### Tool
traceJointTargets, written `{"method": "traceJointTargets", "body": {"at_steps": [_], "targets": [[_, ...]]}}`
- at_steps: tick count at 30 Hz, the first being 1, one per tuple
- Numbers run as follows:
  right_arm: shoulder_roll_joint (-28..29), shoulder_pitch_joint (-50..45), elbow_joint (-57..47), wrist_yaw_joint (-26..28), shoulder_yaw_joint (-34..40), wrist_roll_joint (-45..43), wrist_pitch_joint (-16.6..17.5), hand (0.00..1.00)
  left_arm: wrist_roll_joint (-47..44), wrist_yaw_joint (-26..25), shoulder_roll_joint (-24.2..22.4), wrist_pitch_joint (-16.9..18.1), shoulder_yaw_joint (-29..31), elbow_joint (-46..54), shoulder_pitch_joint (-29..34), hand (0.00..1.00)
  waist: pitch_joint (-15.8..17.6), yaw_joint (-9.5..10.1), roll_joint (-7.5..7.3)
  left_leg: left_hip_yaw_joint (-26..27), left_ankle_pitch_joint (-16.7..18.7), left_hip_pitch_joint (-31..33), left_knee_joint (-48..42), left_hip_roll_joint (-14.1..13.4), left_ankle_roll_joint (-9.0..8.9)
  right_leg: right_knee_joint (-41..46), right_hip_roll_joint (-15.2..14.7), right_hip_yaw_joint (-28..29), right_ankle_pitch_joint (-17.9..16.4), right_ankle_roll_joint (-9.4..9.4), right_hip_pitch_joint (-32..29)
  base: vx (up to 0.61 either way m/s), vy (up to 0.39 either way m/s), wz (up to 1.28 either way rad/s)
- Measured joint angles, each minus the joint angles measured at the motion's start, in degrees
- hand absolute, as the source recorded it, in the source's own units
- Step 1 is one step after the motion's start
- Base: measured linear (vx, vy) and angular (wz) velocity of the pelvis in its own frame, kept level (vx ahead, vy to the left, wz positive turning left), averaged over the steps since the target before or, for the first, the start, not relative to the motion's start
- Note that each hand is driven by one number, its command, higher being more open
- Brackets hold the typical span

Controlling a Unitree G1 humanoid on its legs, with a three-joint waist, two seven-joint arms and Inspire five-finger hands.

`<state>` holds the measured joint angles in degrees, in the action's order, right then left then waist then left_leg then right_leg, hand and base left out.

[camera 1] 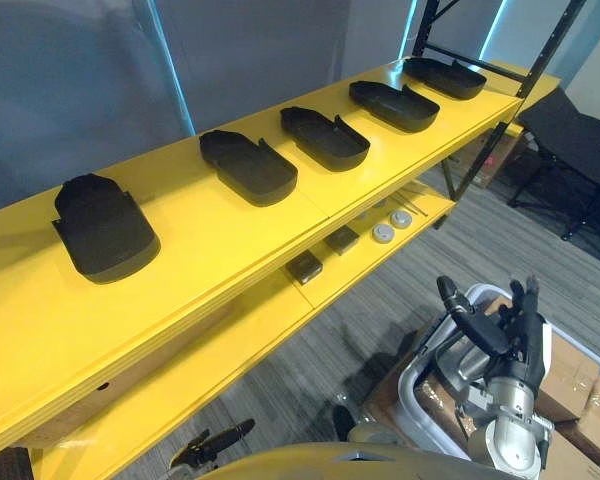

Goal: Walk over and take three plastic housings, then place them on the shelf

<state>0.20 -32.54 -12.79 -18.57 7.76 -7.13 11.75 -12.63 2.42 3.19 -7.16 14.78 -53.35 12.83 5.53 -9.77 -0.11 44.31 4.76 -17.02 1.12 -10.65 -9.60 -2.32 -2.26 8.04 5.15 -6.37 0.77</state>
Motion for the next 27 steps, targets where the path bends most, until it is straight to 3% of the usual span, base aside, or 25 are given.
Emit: {"method": "traceJointTargets", "body": {"at_steps": [3, 10, 13, 17, 22, 23, 24, 25, 26, 27], "targets": [[0.22, -1.0, 2.89, 0.75, 0.82, -0.14, 1.06, 1.0, 0.03, 0.01, 0.22, -0.96, -1.28, 0.1, 0.16, 1.0, -0.2, 0.09, -0.02, 0.08, 0.13, -0.79, 0.08, -0.26, -0.27, -0.89, 0.09, -0.56, -0.11, 0.16, 1.15, -0.04, -0.027, 0.0], [-1.2, -1.52, 12.01, 11.64, -1.7, -0.57, 1.46, 1.0, 0.33, 0.68, 0.4, -2.17, -5.58, 0.44, -0.02, 1.0, -1.61, 0.43, 0.7, -0.04, 0.21, -1.72, 0.17, -1.35, -0.99, -0.89, 0.25, -4.5, -0.96, 1.39, 2.02, -0.04, -0.031, 0.06], [-2.21, -1.44, 15.1, 14.62, -4.28, -0.22, 1.45, 1.0, 0.53, 0.78, 0.55, -2.19, -6.74, 0.36, -0.75, 1.0, -1.86, 1.58, 0.91, -0.01, 0.16, -2.09, 0.17, -1.64, -1.17, -1.04, 0.38, -5.0, -0.98, 1.44, 2.52, -0.01, -0.018, 0.04], [-2.71, 0.11, 18.87, 15.47, -8.32, -0.05, 1.47, 1.0, 2.21, 0.91, 0.76, -3.35, -7.18, 0.42, -1.22, 1.0, -2.33, 1.83, 1.03, -0.56, 0.17, -2.57, 0.19, -2.04, -1.49, -0.8, 0.38, -8.01, -1.29, 1.87, 3.43, -0.06, -0.038, 0.11], [-3.0, 1.66, 18.88, 14.69, -11.43, -0.03, 1.5, 1.0, 4.33, 1.79, 0.54, -4.1, -6.45, 0.35, -1.26, 1.0, -2.45, 1.91, 1.19, -1.46, 0.56, -2.81, -1.44, -2.49, -1.93, -0.49, 0.86, -7.35, -1.52, 2.16, 3.35, -0.05, -0.033, -0.08], [-3.29, 2.56, 18.91, 14.43, -12.94, -0.02, 1.49, 1.0, 4.4, 1.86, 0.4, -3.81, -4.78, 0.39, -1.22, 1.0, -2.4, 2.16, 0.86, -3.3, 1.77, -2.27, -5.02, -2.94, -0.47, 0.7, 1.83, -5.55, -1.68, 2.47, 2.78, 0.0, -0.067, -0.93], [-3.9, 4.06, 18.97, 14.58, -15.56, 0.0, 1.58, 1.0, 4.02, 1.74, 0.34, -2.96, -2.21, 0.43, -1.03, 1.0, -2.71, 3.48, 0.1, -8.4, 3.99, 0.21, -12.97, -4.06, 4.63, 3.14, 2.47, -1.43, -2.21, 3.34, 1.12, 0.04, -0.117, -1.63], [-4.65, 6.21, 18.97, 15.63, -18.0, 0.05, 2.0, 1.0, 3.22, 1.15, 0.11, -2.25, -1.13, 0.79, -1.07, 1.0, -2.5, 5.15, -1.0, -17.02, 6.92, 3.12, -19.74, -3.59, 8.27, 4.72, 2.62, 2.94, -2.75, 4.16, -0.33, 0.03, -0.104, -1.8], [-5.53, 7.42, 18.98, 16.03, -18.88, 0.13, 2.31, 1.0, 2.63, 0.87, -0.3, -1.62, -1.22, 1.06, -0.97, 1.0, -2.33, 5.63, -0.53, -21.79, 8.77, 4.09, -21.65, -2.66, 8.06, 5.44, 2.88, 5.04, -2.74, 4.11, -1.08, -0.02, -0.002, -1.62], [-7.03, 9.14, 18.96, 16.71, -19.99, 0.17, 2.65, 1.0, 1.52, 0.59, -1.19, -0.68, -1.24, 0.9, -0.94, 1.0, -2.01, 5.99, 0.88, -26.92, 10.59, 5.15, -22.7, -1.53, 7.99, 5.77, 3.96, 6.82, -2.49, 4.11, -1.63, -0.1, 0.114, -1.23]]}}
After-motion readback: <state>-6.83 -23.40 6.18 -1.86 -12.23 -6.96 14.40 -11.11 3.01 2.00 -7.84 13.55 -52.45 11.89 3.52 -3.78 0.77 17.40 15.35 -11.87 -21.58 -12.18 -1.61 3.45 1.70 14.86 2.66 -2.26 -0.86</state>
